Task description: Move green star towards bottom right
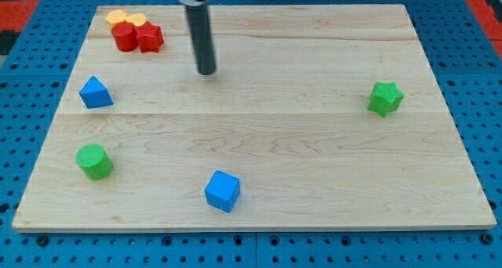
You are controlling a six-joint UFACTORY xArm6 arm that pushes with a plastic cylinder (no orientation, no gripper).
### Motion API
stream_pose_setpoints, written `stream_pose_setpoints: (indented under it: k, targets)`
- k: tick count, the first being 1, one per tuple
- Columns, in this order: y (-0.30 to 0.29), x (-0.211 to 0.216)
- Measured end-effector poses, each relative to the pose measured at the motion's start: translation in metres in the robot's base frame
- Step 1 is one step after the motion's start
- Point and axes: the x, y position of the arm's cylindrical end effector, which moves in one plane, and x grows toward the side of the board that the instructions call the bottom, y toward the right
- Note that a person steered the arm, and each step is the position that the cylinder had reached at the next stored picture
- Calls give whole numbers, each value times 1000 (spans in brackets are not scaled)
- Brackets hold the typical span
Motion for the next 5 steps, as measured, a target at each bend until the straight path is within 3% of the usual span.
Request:
stream_pose_setpoints:
  k: [3, 5]
  targets:
    - [233, -5]
    - [265, 46]
